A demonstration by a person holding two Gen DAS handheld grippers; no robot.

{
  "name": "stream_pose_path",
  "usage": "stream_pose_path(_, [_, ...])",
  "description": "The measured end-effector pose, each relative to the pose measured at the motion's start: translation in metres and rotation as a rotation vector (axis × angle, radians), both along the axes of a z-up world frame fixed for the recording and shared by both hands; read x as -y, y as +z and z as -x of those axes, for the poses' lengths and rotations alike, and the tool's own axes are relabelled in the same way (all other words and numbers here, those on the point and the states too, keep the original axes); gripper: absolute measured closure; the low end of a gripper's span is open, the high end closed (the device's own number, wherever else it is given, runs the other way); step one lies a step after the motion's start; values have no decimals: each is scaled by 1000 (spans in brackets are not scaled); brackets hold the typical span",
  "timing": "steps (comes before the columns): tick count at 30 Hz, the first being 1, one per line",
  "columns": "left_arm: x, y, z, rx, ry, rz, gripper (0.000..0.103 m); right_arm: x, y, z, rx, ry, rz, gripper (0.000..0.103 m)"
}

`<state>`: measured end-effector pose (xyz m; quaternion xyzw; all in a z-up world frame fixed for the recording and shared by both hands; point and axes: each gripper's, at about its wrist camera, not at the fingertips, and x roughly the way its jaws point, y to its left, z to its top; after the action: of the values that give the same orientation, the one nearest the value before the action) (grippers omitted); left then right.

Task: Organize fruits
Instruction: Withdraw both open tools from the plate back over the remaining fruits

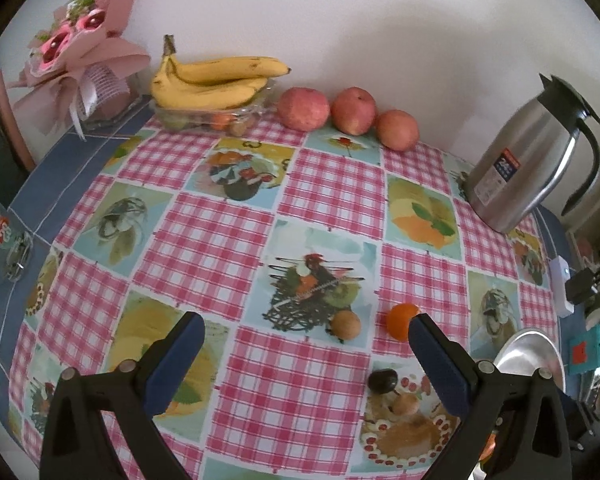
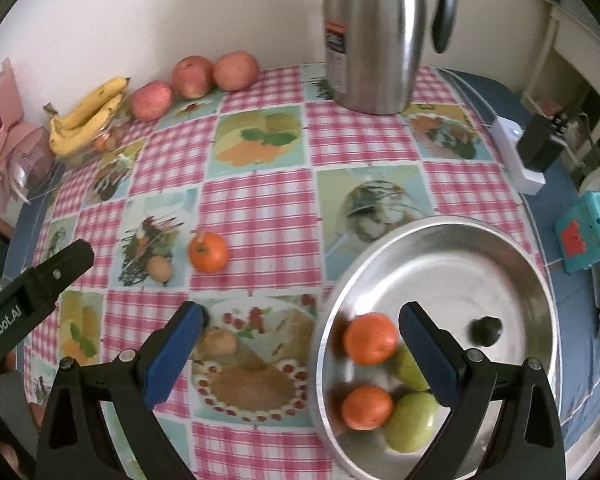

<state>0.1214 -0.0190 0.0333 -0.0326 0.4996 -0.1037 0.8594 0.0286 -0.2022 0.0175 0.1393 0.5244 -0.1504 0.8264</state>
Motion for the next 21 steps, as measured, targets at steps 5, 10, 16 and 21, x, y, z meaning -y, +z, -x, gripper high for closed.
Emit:
stream_pose_path(5, [-14,0,-3,-16,18,46,0,-12,0,-6,14,29,-29,4])
stream_pose_path(10, [-17,2,-3,-13,17,36,0,-17,0,-10,53,32,-72,4])
stream_pose_path(16, [-14,-8,-4,-47,8,29,1,-26,-12,-18,36,68,-91,5])
stream_pose_path(21, [-10,-26,-7,-98,7,27,2,-33,-28,-23,-11,93,-94,22])
